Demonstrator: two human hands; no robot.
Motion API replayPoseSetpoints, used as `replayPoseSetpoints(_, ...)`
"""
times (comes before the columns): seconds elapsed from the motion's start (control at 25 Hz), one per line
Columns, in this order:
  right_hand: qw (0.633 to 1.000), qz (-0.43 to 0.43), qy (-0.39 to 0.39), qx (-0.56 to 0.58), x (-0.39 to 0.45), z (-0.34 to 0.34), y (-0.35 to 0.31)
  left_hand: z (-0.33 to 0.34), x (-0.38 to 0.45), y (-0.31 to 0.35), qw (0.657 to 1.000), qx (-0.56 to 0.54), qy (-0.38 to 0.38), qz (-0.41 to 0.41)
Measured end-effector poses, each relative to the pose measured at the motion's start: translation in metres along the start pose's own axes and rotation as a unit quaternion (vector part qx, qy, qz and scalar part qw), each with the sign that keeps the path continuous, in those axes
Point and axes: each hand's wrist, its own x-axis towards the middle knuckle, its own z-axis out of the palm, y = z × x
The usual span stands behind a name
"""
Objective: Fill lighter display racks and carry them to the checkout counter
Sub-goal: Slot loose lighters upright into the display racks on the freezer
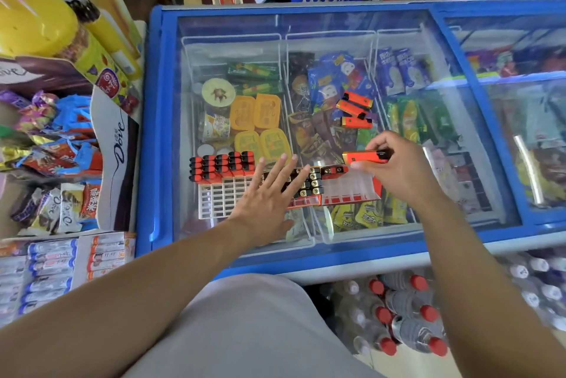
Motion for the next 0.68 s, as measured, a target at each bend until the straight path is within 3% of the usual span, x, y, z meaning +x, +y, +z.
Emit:
replayPoseSetpoints(0.2,0.999,0.003,0.010,-0.046,-0.006,0.019,0.033,-0.016,0.030,0.027,0.998,0.010,-0.021,0.059)
replayPoseSetpoints(0.4,0.992,-0.034,0.015,-0.118,0.001,0.037,0.037,-0.018,0.044,0.031,0.996,0.010,-0.077,0.048)
replayPoseSetpoints(0.68,0.987,-0.038,0.018,-0.153,0.005,0.042,0.053,-0.013,0.043,0.032,0.995,0.049,-0.073,0.044)
